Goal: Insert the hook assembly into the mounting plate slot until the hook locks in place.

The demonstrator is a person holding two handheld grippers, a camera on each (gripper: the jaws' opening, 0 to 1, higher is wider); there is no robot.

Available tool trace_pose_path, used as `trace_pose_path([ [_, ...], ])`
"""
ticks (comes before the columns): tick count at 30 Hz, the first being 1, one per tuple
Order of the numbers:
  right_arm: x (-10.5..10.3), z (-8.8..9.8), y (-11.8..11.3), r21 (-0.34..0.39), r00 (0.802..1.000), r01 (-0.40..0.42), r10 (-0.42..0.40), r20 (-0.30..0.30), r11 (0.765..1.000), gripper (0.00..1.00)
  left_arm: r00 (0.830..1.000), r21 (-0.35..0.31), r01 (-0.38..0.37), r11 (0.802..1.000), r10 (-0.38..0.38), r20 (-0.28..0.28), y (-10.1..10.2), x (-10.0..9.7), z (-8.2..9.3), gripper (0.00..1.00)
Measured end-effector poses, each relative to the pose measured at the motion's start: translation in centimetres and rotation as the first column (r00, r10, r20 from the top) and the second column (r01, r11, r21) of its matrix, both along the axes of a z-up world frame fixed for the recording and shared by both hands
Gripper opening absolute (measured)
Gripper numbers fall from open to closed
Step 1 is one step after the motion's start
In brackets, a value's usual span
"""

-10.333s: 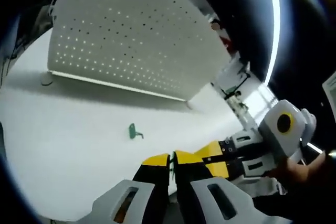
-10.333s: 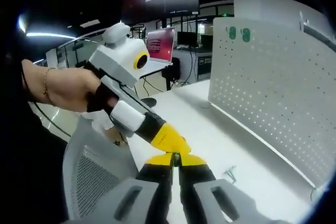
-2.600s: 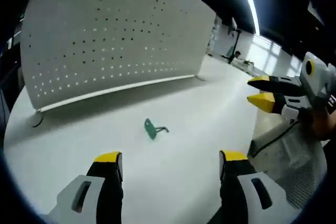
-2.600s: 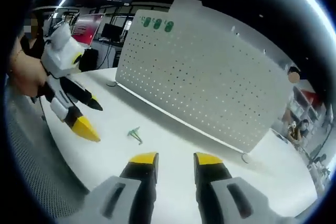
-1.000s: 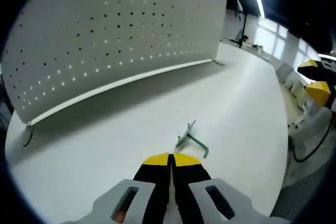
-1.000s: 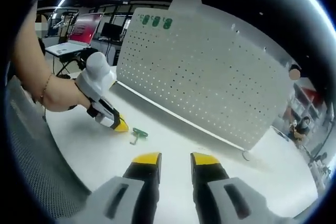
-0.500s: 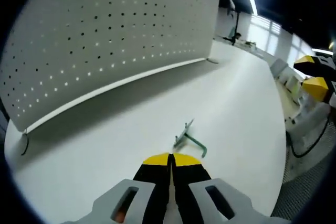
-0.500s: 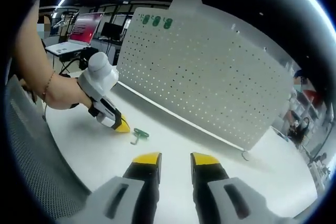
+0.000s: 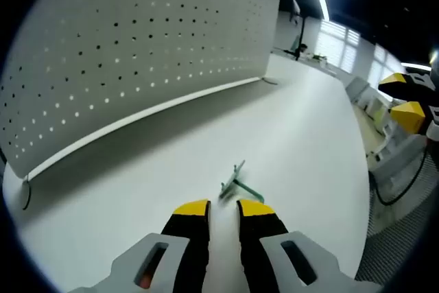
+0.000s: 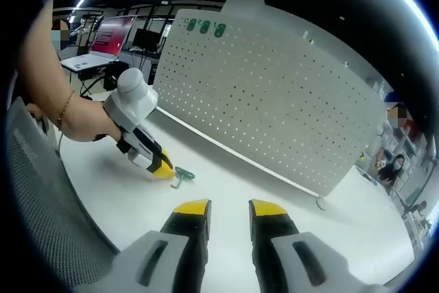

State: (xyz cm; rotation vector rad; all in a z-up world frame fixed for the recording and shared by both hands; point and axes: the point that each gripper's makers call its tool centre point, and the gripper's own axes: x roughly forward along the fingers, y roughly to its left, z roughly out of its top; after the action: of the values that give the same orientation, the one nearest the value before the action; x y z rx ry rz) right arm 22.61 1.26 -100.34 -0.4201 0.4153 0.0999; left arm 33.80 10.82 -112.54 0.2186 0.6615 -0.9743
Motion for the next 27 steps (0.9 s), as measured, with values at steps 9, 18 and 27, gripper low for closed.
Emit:
trace_pose_path([
  [9, 0.0, -0.4, 0.0, -0.005, 1.000, -0.001, 0.001, -0.016, 1.000, 0.19, 1.000, -0.003, 0.029, 1.000, -0.029, 0.011, -1.0, 0.3, 0.1, 0.16],
  [18, 0.0, -0.6, -0.1, -0.010, 1.000, 0.001, -0.001, -0.028, 1.000, 0.19, 0.999, -0.001, 0.050, 0.999, -0.050, 0.019, -1.5, 0.6, 0.0, 0.05],
  [27, 0.0, -0.6, -0.2, -0.015, 0.999, 0.008, -0.008, -0.031, 1.000, 0.19, 0.999, -0.012, 0.052, 0.999, -0.052, 0.016, -1.5, 1.2, 0.0, 0.02],
])
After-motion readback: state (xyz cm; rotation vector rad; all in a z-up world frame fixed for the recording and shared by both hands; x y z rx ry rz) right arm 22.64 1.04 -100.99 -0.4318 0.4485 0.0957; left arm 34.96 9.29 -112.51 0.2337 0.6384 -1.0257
